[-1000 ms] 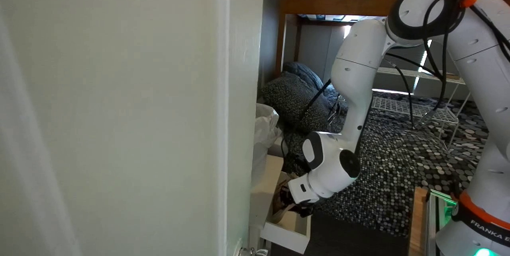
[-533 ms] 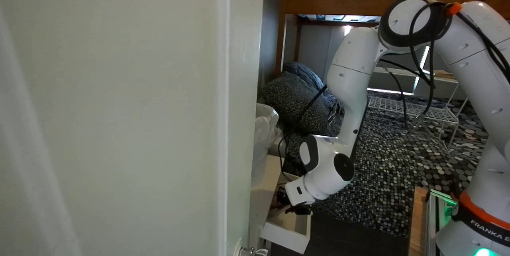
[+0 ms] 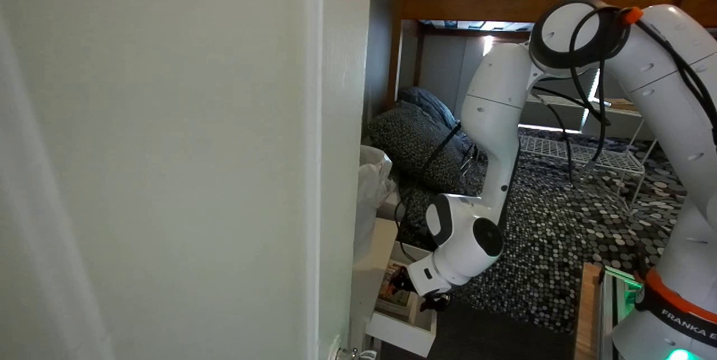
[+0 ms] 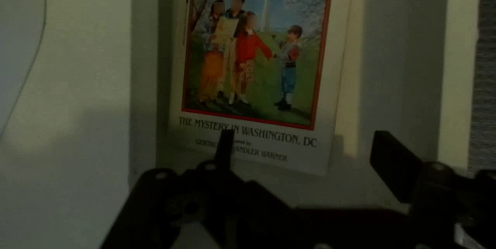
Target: Pick up the book on the bed and put it in the opened bedside cabinet drawer
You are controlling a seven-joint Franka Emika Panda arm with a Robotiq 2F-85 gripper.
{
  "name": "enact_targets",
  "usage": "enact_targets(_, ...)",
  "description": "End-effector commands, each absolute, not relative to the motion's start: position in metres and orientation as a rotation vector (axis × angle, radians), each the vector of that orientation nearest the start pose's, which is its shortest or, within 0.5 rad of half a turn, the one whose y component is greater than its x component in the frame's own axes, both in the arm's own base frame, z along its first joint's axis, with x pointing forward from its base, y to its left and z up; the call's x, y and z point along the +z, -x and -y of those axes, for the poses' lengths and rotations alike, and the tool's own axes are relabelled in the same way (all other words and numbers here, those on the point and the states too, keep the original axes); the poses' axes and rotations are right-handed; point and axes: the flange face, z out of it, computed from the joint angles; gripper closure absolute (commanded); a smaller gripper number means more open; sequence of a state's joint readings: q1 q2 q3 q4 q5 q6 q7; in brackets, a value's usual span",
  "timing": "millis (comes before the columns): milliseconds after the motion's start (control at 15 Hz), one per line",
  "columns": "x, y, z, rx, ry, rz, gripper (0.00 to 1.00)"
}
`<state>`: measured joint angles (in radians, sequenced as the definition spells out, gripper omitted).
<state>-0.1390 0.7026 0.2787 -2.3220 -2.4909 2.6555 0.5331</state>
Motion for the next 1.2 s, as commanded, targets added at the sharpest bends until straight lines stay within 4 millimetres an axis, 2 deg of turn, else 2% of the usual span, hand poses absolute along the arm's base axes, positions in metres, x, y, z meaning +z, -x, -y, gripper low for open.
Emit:
enact_targets(0, 0.047, -0.374, -0.106, 0.246, -1.396, -2.267, 0.00)
enact_targets(333, 0.080, -0.373, -0.118, 0.244, -1.247, -2.365, 0.00)
enact_targets(467, 0.098, -0.375, -0.119, 0.241, -1.322, -2.359, 0.00)
enact_targets(667, 0.138, -0.384, -0.108, 0.307, -1.603, -2.334, 0.00)
enact_targets(733, 0.151, -0.388, -0.098, 0.346, -1.682, -2.323, 0.00)
enact_targets(867, 0.175, -0.388, -0.064, 0.426, -1.839, -2.296, 0.00)
enact_targets(1000, 0.191, -0.378, -0.019, 0.512, -1.988, -2.252, 0.00)
enact_targets(1133, 0.206, -0.357, 0.025, 0.588, -2.140, -2.225, 0.00)
